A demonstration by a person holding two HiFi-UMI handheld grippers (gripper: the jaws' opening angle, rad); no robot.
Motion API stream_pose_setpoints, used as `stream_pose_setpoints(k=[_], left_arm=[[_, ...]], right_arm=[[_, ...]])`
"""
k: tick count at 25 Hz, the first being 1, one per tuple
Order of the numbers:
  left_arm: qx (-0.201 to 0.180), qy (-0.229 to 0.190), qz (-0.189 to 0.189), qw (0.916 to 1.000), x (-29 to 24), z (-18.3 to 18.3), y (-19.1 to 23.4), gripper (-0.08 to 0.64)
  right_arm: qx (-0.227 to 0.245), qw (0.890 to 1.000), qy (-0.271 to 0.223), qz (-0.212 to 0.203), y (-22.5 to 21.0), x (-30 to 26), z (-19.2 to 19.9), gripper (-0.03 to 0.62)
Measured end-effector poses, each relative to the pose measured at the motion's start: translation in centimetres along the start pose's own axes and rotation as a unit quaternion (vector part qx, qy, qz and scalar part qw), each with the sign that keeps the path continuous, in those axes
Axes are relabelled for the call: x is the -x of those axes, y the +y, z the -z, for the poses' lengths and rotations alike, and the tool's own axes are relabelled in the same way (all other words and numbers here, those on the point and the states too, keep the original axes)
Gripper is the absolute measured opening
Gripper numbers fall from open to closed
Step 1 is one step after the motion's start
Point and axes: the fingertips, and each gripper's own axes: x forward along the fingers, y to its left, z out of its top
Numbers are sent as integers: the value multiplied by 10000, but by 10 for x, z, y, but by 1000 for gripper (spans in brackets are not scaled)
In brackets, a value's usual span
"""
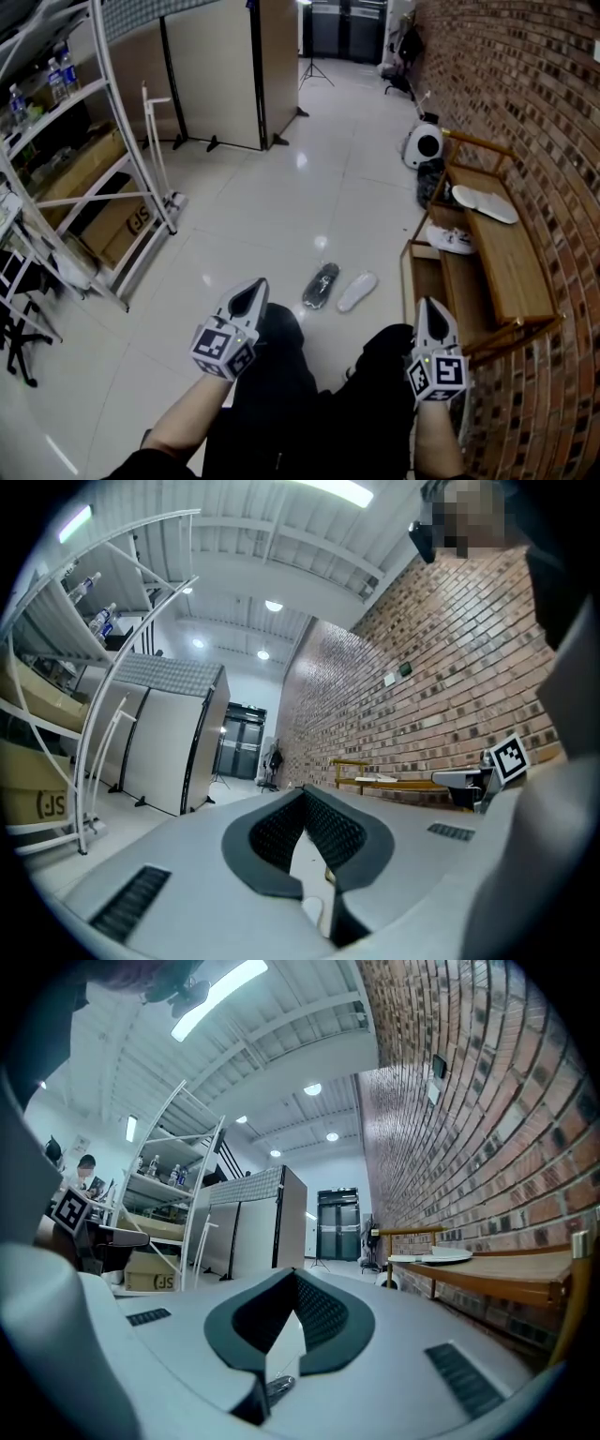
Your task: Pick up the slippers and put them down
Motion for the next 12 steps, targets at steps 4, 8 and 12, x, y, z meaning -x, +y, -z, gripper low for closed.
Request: stream_pose_setpoints(k=[4,8,12], left_arm=[[-10,3,4,10000,1,0,0,3],[-58,15,31,10000,0,-1,-3,3],[-97,11,70,9999,1,-2,-6,3]], right_arm=[[173,9998,37,37,3,1,-2,9],[537,9985,6,-54,10,0,-3,9],[862,9961,13,-179,22,-2,-3,9]])
